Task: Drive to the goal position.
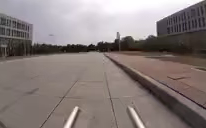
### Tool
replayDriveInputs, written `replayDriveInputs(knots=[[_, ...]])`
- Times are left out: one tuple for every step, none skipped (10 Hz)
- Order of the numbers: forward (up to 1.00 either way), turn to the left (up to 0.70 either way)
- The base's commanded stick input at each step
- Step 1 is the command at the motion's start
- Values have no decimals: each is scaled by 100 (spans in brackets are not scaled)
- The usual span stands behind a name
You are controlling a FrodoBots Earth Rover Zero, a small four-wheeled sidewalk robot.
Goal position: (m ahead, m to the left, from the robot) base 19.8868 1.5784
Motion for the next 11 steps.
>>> replayDriveInputs(knots=[[70, 0], [70, 0], [70, 0], [70, 0], [70, 0], [70, 0], [70, 0], [70, 0], [70, 0], [70, 0], [70, 0]])
